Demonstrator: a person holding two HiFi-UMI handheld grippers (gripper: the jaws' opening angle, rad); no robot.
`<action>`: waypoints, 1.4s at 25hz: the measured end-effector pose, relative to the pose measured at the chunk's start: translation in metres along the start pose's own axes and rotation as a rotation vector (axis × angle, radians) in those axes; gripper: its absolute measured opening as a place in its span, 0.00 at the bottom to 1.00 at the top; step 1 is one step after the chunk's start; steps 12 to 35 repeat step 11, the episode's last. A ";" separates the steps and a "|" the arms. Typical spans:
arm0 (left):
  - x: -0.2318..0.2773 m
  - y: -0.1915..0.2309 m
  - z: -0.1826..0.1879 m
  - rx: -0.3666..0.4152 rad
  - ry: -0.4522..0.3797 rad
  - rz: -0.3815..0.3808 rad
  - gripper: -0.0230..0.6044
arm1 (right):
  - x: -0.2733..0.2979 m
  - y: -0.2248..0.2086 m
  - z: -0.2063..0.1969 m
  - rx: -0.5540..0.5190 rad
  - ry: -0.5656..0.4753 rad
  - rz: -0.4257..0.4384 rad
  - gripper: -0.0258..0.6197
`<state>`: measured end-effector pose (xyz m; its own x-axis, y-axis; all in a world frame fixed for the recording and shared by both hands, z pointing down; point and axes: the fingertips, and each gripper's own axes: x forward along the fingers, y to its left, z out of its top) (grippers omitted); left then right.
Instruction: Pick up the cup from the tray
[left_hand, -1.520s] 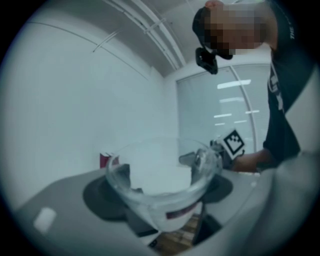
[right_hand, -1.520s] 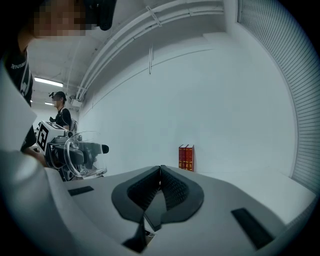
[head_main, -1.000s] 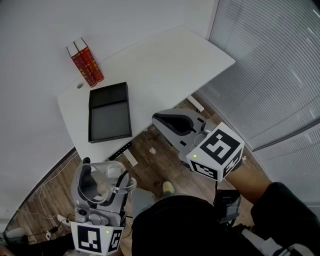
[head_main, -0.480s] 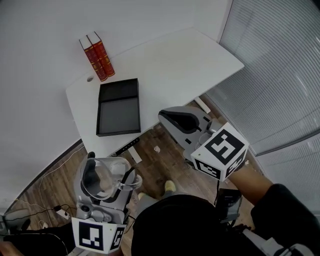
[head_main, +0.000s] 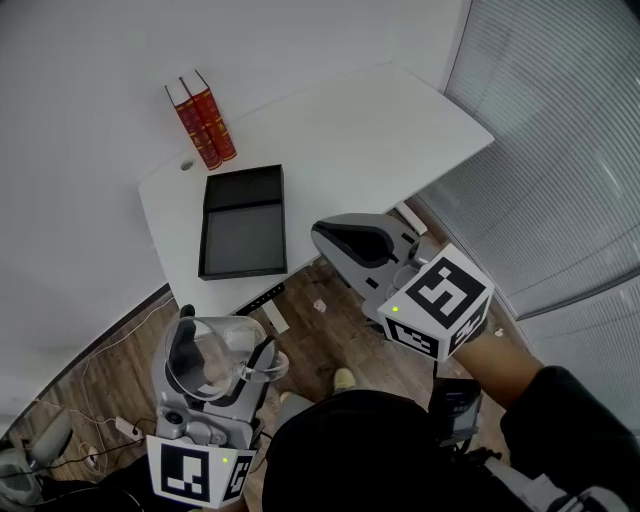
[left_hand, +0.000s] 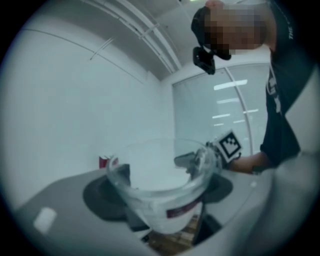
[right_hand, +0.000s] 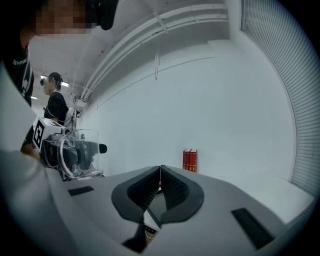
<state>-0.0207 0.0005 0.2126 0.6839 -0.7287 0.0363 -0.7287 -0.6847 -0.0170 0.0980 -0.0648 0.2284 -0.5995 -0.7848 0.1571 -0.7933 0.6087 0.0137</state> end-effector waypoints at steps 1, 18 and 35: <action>0.001 0.002 0.003 -0.001 0.002 0.000 0.68 | 0.002 0.000 0.004 0.001 0.002 0.000 0.06; 0.007 -0.006 -0.010 0.014 -0.012 0.019 0.68 | 0.000 -0.005 -0.011 0.000 -0.019 0.017 0.06; 0.007 -0.006 -0.010 0.014 -0.012 0.019 0.68 | 0.000 -0.005 -0.011 0.000 -0.019 0.017 0.06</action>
